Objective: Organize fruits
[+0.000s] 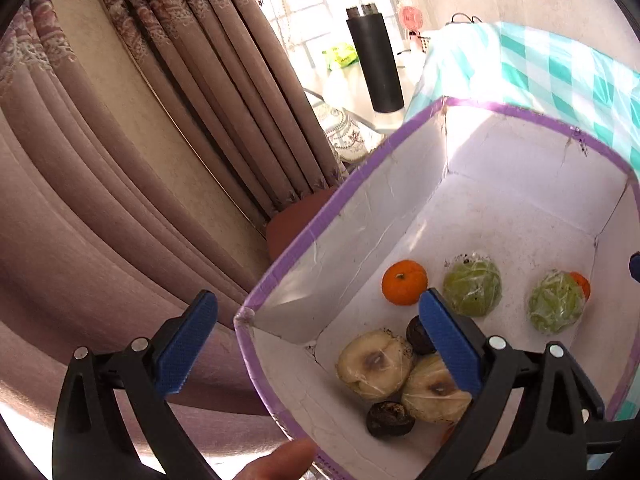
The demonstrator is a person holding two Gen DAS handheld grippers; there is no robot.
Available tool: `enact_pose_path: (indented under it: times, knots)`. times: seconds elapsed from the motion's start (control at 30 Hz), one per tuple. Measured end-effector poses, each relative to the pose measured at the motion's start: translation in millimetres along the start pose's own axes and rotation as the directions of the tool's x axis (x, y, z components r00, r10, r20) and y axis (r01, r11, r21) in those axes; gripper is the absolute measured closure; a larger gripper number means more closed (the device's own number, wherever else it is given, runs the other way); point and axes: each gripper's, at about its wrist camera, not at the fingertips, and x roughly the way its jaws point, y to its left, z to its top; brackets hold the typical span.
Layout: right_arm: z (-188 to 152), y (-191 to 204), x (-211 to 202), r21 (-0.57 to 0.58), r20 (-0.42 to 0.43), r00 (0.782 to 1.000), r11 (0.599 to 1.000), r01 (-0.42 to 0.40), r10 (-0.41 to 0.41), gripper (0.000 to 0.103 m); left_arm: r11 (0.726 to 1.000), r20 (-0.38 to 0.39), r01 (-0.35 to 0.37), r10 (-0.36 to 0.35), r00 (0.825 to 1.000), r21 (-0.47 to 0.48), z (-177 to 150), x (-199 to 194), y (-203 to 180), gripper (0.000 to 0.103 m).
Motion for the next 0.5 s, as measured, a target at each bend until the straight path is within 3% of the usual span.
enact_pose_path:
  times: [0.07, 0.1, 0.17, 0.2, 0.27, 0.37, 0.43, 0.5]
  knots:
    - [-13.1, -34.1, -36.2, 0.072, 0.139, 0.988, 0.996, 0.058, -0.068, 0.017, 0.999, 0.17, 0.049, -0.044, 0.985, -0.023, 6.3, -47.9, -6.4, 0.002]
    - [-21.7, -54.7, -48.4, 0.12, 0.178, 0.978, 0.989, 0.091, -0.112, 0.017, 0.994, 0.257, 0.106, -0.1, 0.961, -0.01, 6.3, -70.9, -14.3, 0.002]
    - [-46.7, -101.5, -62.6, 0.244, 0.182, 0.959, 0.955, 0.17, -0.217, 0.017, 0.966, 0.379, 0.247, -0.255, 0.889, 0.071, 2.4, -107.3, -41.7, 0.002]
    - [-60.2, -125.9, -63.8, 0.312, 0.148, 0.95, 0.924, 0.22, -0.276, 0.017, 0.942, 0.396, 0.311, -0.335, 0.855, 0.126, -1.0, -118.1, -60.0, 0.002]
    - [-90.9, -175.7, -58.9, 0.428, 0.032, 0.923, 0.839, 0.335, -0.385, 0.017, 0.866, 0.349, 0.428, -0.496, 0.795, 0.258, -7.7, -128.1, -109.2, 0.002]
    - [-136.3, -226.4, -45.1, 0.493, -0.139, 0.876, 0.735, 0.465, -0.461, 0.016, 0.716, 0.159, 0.585, -0.674, 0.722, 0.379, -17.5, -118.6, -195.4, 0.002]
    - [-160.4, -243.3, -37.1, 0.494, -0.221, 0.843, 0.688, 0.531, -0.491, 0.016, 0.651, 0.04, 0.647, -0.717, 0.696, 0.396, -32.3, -101.0, -248.3, 0.002]
    - [-177.9, -254.5, -29.5, 0.488, -0.288, 0.819, 0.659, 0.572, -0.497, 0.016, 0.62, -0.054, 0.675, -0.719, 0.693, 0.4, -47.6, -82.3, -289.7, 0.002]
